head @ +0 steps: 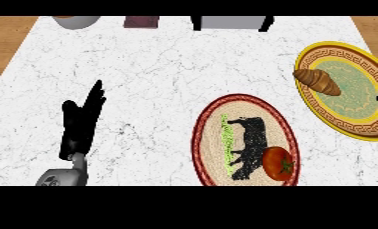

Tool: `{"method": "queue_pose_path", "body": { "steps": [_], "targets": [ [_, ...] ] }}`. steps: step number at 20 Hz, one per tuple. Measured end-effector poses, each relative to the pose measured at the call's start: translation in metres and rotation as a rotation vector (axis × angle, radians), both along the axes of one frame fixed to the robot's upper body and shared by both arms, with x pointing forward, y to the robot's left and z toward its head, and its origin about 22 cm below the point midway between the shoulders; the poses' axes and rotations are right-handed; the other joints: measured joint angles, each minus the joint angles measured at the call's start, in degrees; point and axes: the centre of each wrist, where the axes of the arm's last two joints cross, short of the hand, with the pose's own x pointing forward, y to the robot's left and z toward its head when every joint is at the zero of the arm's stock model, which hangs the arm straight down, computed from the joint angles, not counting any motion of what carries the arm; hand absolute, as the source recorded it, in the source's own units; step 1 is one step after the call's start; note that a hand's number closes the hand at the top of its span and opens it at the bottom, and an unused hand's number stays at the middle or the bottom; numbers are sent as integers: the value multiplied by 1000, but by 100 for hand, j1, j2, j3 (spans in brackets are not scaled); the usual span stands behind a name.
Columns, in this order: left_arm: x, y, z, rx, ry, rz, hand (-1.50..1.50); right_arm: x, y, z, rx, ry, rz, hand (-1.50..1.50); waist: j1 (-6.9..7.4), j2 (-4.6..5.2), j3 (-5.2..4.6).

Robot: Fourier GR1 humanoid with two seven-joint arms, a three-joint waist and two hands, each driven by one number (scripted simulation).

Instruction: Pick the croissant from the placemat and place it in the plate

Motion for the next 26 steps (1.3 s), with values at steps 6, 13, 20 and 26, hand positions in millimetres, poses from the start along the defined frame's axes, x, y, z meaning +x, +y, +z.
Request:
{"method": "queue_pose_path", "body": {
  "steps": [6,13,20,26],
  "targets": [
    [-1,0,-2,-3,-1,-16,0,-14,-5,-17,23,2,-7,-150,26,8,4],
    [0,2,-2,1,-10,-10,0,-17,1,-31,8,-13,-12,-150,31,7,4],
    [-5,-7,0,-3,-4,-16,0,-21,-1,-36,-45,0,-36,-150,65,14,5],
    [0,-7,-4,-2,2,-18,0,-29,-4,-43,-65,0,-58,-150,67,29,7]
  ]
}}
